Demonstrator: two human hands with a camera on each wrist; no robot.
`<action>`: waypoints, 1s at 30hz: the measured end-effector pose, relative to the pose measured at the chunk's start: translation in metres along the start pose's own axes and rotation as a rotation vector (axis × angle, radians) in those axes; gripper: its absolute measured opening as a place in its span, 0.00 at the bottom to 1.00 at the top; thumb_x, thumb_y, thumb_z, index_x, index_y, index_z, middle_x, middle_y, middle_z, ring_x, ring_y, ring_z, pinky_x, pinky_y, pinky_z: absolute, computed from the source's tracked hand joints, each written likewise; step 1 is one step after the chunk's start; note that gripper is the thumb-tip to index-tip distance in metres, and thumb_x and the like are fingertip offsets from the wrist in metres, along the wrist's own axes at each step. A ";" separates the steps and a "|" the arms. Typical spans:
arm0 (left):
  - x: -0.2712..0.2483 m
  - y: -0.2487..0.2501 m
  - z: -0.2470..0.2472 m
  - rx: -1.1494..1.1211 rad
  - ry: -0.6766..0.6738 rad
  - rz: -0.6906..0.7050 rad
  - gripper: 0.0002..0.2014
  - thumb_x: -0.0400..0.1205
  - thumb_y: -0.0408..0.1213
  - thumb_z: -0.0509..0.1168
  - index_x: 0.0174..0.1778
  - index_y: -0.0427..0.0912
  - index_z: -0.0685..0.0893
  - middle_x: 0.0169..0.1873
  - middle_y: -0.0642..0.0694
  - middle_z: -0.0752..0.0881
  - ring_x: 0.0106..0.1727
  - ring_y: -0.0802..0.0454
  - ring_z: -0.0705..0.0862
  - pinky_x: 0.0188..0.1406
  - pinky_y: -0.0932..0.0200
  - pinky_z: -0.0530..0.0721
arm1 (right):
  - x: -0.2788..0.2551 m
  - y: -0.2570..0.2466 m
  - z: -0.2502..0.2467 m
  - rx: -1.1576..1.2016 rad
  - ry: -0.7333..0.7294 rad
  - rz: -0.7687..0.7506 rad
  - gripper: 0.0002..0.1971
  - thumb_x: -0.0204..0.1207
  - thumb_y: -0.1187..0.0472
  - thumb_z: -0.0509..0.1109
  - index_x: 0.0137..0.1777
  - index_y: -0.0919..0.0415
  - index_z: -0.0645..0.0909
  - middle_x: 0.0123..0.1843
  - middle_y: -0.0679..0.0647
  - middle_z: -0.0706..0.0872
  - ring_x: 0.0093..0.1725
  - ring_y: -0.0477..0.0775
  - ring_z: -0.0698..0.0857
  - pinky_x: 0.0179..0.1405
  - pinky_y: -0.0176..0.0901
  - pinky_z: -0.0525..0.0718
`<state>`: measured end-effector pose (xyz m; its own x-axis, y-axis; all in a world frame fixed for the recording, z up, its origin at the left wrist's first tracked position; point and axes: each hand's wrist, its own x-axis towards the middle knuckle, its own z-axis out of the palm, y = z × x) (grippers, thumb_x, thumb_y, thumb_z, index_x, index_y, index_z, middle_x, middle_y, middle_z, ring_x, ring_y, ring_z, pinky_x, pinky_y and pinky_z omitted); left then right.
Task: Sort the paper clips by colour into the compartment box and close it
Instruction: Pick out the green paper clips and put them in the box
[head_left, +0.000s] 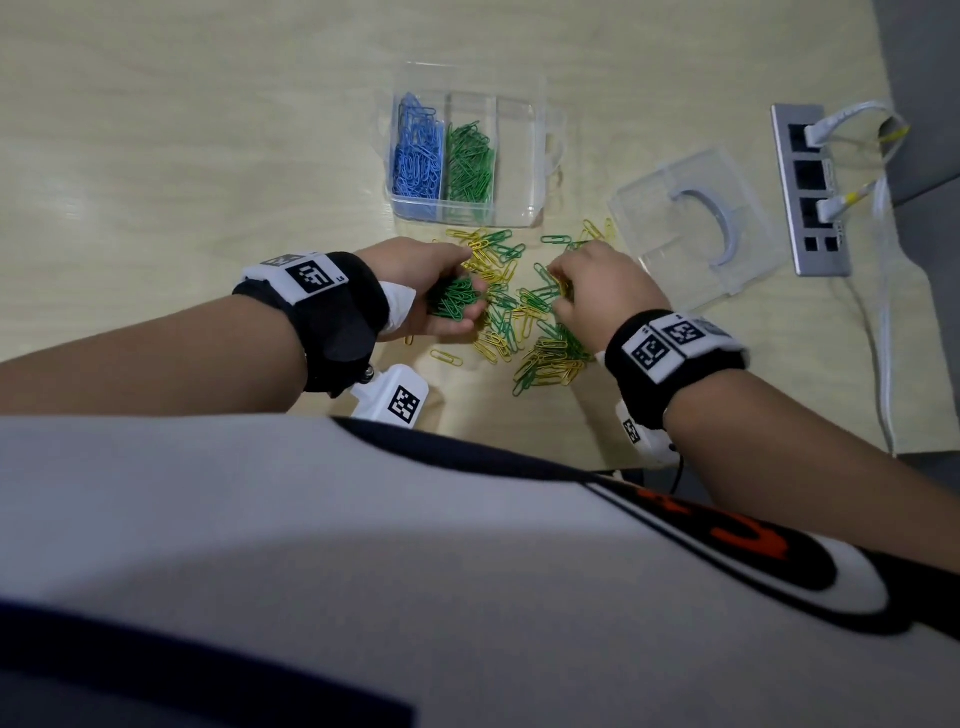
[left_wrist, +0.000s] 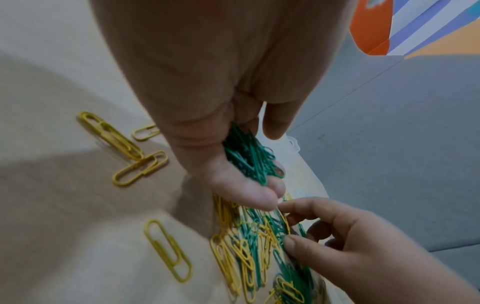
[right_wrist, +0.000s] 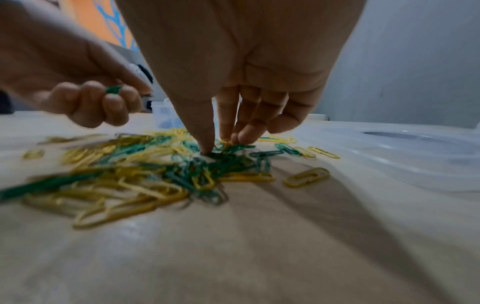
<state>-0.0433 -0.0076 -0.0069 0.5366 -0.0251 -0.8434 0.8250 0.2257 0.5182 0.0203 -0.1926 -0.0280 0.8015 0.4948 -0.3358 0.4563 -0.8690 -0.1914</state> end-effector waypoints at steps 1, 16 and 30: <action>0.000 0.000 0.000 0.004 0.003 -0.001 0.19 0.88 0.47 0.52 0.37 0.40 0.78 0.29 0.43 0.80 0.31 0.52 0.79 0.34 0.64 0.86 | -0.001 -0.001 0.003 -0.040 0.016 -0.022 0.17 0.78 0.59 0.66 0.67 0.55 0.79 0.65 0.57 0.78 0.63 0.61 0.78 0.60 0.53 0.79; 0.000 0.004 -0.001 -0.014 0.034 -0.022 0.19 0.88 0.47 0.53 0.38 0.38 0.78 0.29 0.42 0.80 0.33 0.50 0.78 0.48 0.58 0.83 | 0.010 -0.006 -0.002 -0.238 0.032 -0.145 0.13 0.80 0.53 0.63 0.61 0.55 0.82 0.58 0.54 0.80 0.61 0.59 0.78 0.59 0.53 0.73; 0.001 0.002 -0.006 -0.017 0.031 -0.014 0.20 0.88 0.46 0.53 0.37 0.38 0.78 0.31 0.42 0.79 0.31 0.51 0.78 0.44 0.58 0.83 | 0.016 -0.017 -0.002 -0.109 -0.082 -0.022 0.10 0.76 0.57 0.60 0.53 0.60 0.78 0.53 0.56 0.79 0.48 0.60 0.80 0.53 0.53 0.76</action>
<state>-0.0422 -0.0015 -0.0078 0.5195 0.0020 -0.8545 0.8288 0.2421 0.5044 0.0257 -0.1697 -0.0281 0.7588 0.5080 -0.4075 0.5161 -0.8507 -0.0995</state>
